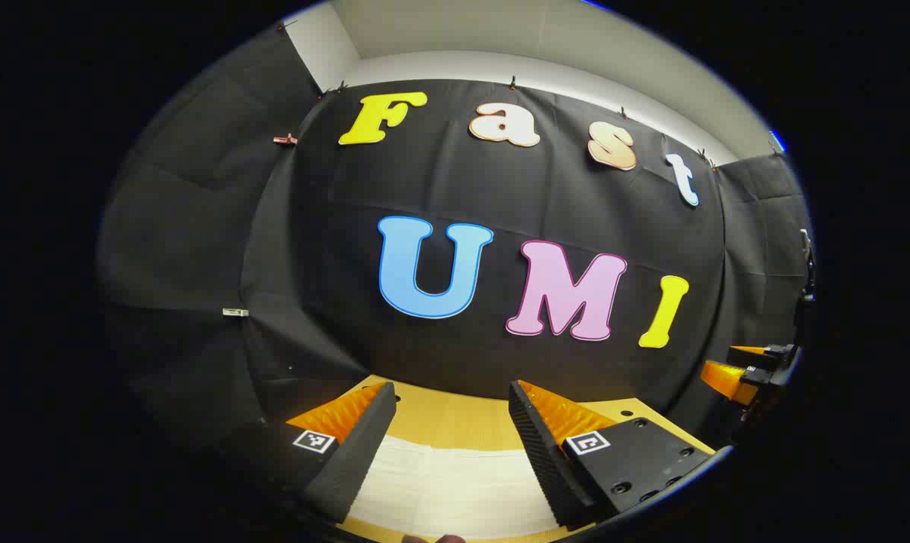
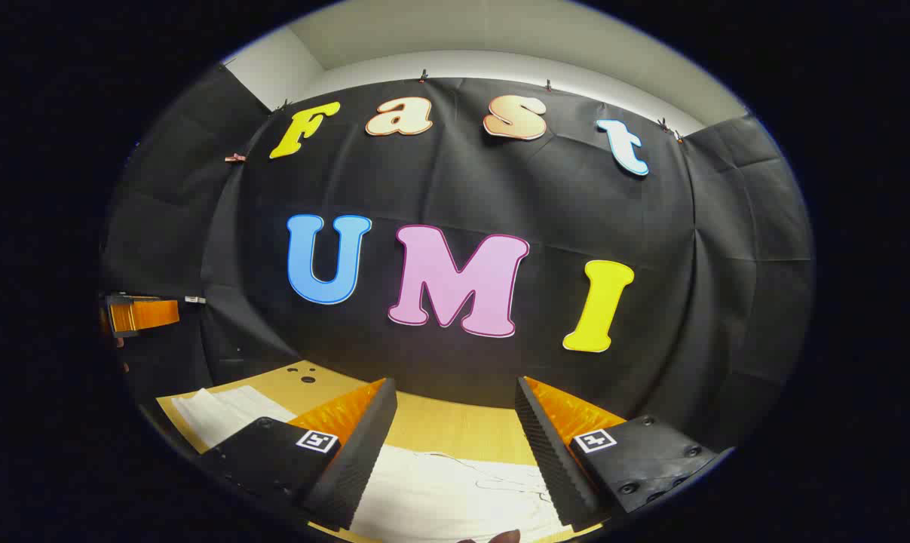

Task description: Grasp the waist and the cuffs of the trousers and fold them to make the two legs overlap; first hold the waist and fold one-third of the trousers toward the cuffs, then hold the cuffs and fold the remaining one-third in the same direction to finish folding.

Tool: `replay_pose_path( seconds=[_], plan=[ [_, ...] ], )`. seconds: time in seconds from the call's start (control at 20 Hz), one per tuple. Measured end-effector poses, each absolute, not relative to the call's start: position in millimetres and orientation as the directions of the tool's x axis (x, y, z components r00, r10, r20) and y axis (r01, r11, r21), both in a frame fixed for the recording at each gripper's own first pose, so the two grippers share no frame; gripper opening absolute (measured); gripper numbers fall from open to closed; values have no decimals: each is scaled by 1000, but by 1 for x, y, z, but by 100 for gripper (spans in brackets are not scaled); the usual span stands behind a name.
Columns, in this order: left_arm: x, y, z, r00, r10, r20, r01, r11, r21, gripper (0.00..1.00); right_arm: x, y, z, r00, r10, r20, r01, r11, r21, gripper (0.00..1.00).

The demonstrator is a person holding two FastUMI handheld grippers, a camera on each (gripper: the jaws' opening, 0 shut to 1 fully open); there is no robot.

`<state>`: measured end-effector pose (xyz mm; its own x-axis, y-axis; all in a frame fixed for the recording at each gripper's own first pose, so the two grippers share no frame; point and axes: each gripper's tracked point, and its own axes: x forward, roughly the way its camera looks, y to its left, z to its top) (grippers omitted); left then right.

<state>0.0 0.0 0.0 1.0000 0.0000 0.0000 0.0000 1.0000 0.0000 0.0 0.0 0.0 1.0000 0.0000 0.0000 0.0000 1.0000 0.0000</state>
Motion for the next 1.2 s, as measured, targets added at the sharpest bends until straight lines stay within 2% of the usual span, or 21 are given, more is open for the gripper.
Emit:
replay_pose_path(
  seconds=[0.45,0.85,0.95,1.05,1.2],
  plan=[
    [5,15,-4,1000,-25,12,25,1000,6,95,-3,11,-1,1000,-14,-4,14,1000,-24,97],
    [23,40,-36,996,-85,-22,86,996,2,95,-17,-8,-27,997,-74,-38,69,991,-115,97],
    [24,53,-47,994,-102,-38,105,990,96,95,-19,-20,-34,994,-97,-46,88,983,-163,97],
    [23,66,-60,989,-129,-71,143,957,251,95,-24,-34,-41,991,-121,-57,105,968,-226,97],
    [20,87,-91,972,-168,-163,226,849,477,96,-36,-59,-57,981,-171,-92,139,949,-284,97]
  ],
)
